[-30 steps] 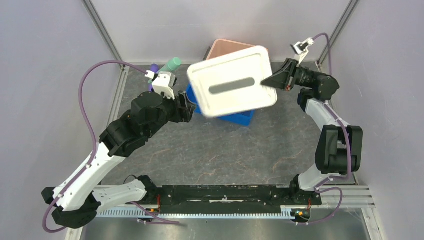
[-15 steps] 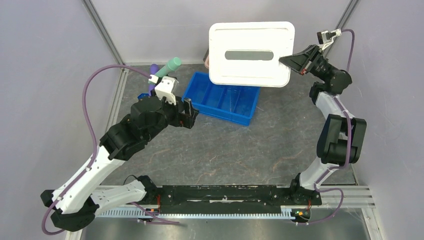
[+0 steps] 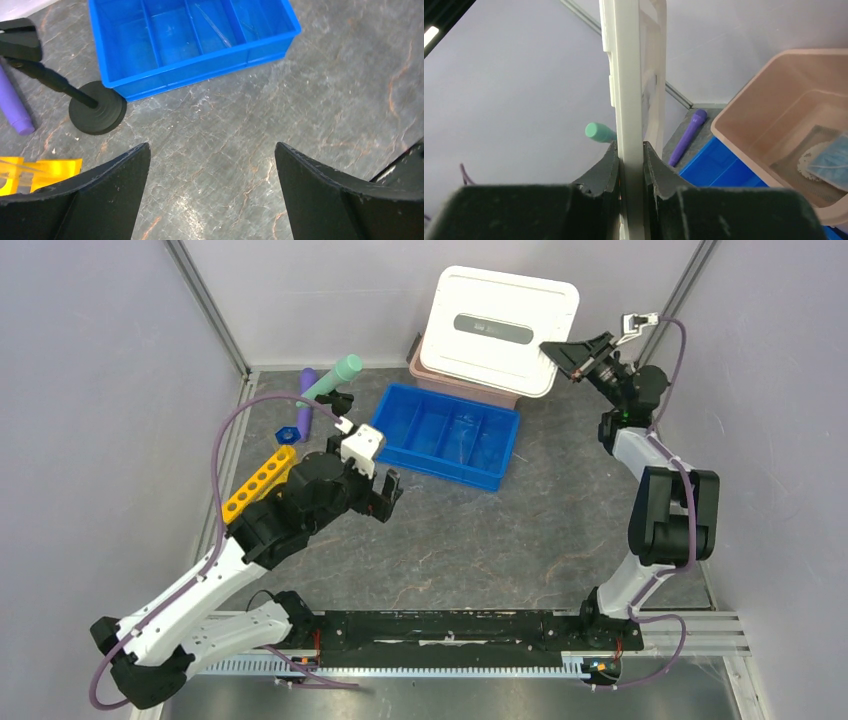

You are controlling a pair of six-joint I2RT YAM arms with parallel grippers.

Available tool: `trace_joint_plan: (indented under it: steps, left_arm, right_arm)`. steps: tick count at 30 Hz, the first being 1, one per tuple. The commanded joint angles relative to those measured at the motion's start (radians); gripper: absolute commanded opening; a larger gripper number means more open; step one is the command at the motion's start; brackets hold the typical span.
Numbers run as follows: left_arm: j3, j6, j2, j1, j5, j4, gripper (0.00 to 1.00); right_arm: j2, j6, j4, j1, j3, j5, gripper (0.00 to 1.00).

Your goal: Organize the chemistry lab equipment

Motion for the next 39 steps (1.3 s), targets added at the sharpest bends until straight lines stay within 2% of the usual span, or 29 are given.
trace_joint_plan:
  steps: [1,6,13,21,31,39]
  left_arm:
    - [-0.102,0.169,-0.070,-0.002,0.121,0.144,1.00]
    - [-0.221,0.186,-0.132,-0.002,0.102,0.261,1.00]
    - [-0.288,0.231,-0.230,-0.002,-0.009,0.321,1.00]
    - [-0.318,0.258,-0.280,-0.002,-0.062,0.352,1.00]
    - [-0.327,0.265,-0.292,-0.002,-0.083,0.344,1.00]
    - [-0.331,0.272,-0.285,-0.002,-0.092,0.342,1.00]
  right_arm:
    - [0.062,-0.051,-0.081,0.048,0.043,0.155,0.00]
    - [0.177,-0.059,-0.164,0.109,0.149,0.201,0.00]
    - [0.340,0.039,-0.203,0.153,0.301,0.234,0.00]
    - [0.430,0.076,-0.244,0.156,0.384,0.288,0.00]
    - [0.509,0.167,-0.187,0.148,0.384,0.298,0.00]
    - [0.507,0.227,-0.133,0.131,0.351,0.306,0.02]
